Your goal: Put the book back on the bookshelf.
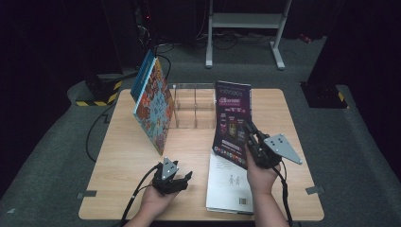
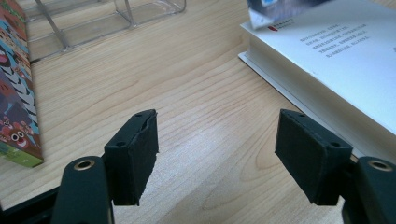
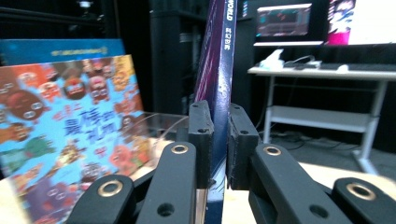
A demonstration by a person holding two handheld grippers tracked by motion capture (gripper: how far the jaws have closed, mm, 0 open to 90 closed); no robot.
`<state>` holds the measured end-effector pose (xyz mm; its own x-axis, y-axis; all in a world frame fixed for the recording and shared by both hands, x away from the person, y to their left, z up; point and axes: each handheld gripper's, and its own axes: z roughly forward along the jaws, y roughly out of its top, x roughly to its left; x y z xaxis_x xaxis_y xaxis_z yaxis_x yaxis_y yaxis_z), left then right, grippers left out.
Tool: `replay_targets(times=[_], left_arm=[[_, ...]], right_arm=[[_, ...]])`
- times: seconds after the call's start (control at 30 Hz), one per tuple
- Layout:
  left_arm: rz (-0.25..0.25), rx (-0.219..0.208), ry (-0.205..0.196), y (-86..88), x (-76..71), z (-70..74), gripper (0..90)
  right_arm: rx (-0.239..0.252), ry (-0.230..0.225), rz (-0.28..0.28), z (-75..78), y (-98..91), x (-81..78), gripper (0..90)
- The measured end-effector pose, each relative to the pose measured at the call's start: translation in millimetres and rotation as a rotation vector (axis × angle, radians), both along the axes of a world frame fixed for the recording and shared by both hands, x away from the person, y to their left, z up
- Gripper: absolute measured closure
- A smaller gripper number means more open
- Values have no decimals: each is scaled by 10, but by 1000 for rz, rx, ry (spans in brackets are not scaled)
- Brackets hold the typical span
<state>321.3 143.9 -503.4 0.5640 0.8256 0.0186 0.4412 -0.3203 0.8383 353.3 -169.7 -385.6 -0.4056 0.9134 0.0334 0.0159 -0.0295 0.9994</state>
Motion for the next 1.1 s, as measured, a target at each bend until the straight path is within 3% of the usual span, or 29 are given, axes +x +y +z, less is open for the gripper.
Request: replay_targets(times=[0.17, 0.37, 0.6, 0.87, 1.1], left_arm=[[0, -2, 1, 3, 3, -2, 302], [-1, -3, 4, 0, 5, -6, 304], [-6, 9, 2, -4, 6, -12, 305], [-8, 12, 5, -15, 0, -17, 305], [-9, 8, 4, -26, -2, -20, 306]], right_arm=[[-33, -37, -70, 24, -110, 51, 830], [-25, -33, -100, -42, -177, 88, 829], [-28, -40, -84, -188, -127, 23, 829], [-43, -45, -72, -230, -129, -97, 837], [-21, -29, -53, -258, -186, -222, 838]])
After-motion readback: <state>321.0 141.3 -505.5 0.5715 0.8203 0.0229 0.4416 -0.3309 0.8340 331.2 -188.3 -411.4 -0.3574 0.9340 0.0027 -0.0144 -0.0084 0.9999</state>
